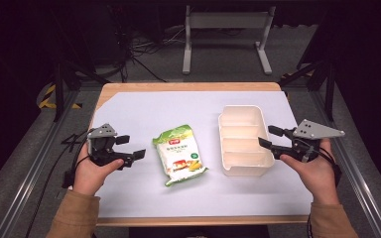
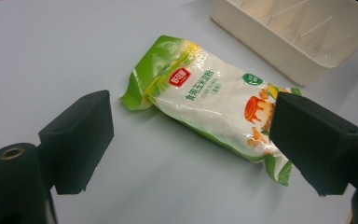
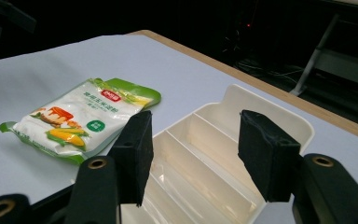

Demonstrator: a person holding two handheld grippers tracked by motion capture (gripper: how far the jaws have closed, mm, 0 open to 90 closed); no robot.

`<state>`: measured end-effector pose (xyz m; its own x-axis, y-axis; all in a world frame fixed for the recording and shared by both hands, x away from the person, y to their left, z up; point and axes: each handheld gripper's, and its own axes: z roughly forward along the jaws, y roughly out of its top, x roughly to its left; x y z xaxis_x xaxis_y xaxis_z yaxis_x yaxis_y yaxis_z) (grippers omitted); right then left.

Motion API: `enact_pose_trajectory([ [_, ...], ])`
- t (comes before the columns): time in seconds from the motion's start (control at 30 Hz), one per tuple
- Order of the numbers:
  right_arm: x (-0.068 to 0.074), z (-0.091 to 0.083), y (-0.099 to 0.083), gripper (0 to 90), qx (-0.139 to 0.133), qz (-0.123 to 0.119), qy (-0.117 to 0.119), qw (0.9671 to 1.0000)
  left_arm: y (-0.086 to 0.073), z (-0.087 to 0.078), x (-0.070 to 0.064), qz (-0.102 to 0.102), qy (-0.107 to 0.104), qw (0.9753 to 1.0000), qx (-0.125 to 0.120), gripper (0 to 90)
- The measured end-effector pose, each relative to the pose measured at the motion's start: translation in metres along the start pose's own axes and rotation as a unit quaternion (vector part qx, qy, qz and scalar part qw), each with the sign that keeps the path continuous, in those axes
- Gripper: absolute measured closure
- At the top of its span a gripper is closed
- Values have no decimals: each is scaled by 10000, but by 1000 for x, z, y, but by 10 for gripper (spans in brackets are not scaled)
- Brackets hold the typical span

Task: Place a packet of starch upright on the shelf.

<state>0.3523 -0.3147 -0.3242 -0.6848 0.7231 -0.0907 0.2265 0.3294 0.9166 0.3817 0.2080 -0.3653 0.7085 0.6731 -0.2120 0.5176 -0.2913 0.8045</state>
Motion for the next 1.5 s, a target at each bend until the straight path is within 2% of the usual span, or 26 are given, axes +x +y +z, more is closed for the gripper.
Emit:
enact_pose_trajectory([
  [0.03, 0, -2, -1, 441, -1, 20, -27, 10000, 2, 4, 1, -60, 38, 10000, 62, 150],
  [0.3, -2, -14, -6, 418, -18, 70, -221, 9997, 7, 15, 1, -28, 66, 9999, 109, 149],
  [0.67, -5, -26, -17, 397, 19, 205, -402, 9990, 11, 37, 4, -83, -46, 9996, 283, 159],
  [0.87, -7, -30, -24, 393, 76, 300, -479, 9984, 11, 49, 5, -203, -95, 9989, 413, 157],
  [1.0, -9, -32, -27, 390, 96, 359, -527, 9979, 7, 64, 8, -354, -123, 9976, 590, 155],
  [1.03, -9, -32, -27, 387, 105, 384, -525, 9978, 7, 66, 9, -325, -107, 9975, 619, 153],
  [1.13, -10, -33, -29, 385, 125, 410, -550, 9976, 3, 76, 12, -412, -59, 9968, 677, 152],
  [1.23, -11, -32, -31, 381, 144, 452, -559, 9973, 0, 89, 15, -577, 51, 9957, 726, 148],
  [1.37, -11, -31, -34, 377, 187, 517, -577, 9968, -2, 98, 17, -617, 153, 9949, 784, 148],
  [1.5, -12, -32, -37, 369, 217, 581, -591, 9963, -3, 107, 20, -700, 129, 9943, 793, 149],
])
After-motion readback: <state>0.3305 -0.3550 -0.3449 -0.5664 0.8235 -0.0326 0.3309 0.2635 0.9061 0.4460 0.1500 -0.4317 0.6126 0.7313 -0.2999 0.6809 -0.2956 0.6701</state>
